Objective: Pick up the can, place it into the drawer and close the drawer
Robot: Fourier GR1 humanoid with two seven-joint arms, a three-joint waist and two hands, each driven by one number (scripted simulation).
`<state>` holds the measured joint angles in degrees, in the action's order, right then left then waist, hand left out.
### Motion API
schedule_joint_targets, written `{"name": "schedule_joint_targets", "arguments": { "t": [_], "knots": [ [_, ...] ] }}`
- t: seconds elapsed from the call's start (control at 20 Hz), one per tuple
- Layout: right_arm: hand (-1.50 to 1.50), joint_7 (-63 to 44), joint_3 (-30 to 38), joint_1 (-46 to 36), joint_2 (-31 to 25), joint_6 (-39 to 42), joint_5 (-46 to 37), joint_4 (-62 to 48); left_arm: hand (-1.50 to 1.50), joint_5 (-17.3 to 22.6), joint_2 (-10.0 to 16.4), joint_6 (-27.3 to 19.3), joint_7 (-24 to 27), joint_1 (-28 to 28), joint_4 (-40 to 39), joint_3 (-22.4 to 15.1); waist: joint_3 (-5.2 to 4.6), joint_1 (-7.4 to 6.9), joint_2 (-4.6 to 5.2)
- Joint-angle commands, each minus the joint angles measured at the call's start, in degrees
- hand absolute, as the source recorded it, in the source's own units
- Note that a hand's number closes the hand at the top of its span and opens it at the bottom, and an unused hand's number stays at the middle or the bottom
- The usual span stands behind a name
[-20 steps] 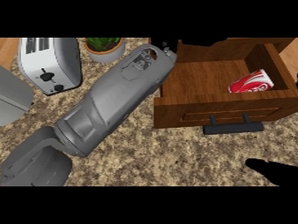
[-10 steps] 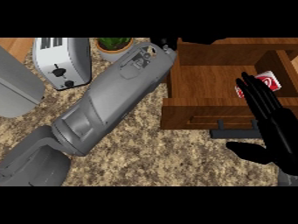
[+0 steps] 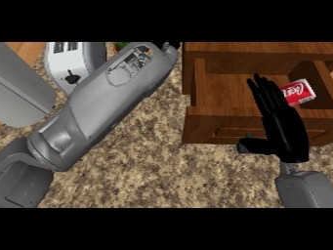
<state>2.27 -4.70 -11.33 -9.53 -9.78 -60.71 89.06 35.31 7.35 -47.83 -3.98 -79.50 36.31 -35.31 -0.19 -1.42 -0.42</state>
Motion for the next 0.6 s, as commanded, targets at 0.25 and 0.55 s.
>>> {"name": "schedule_joint_targets", "arguments": {
  "t": [0.25,0.55],
  "knots": [
    [-1.5,5.2,4.5,-6.9,0.2,-10.8,-2.7,-21.5,-1.5,-2.7,8.6,0.2,-6.5,5.4,12.9,-0.9,0.26,-1.34,0.27],
    [-1.5,3.0,6.5,-16.2,1.2,-15.7,-7.4,-31.8,-1.5,-3.3,12.7,1.8,-7.9,10.2,17.8,-1.1,0.24,-2.28,0.68]
  ]
}}
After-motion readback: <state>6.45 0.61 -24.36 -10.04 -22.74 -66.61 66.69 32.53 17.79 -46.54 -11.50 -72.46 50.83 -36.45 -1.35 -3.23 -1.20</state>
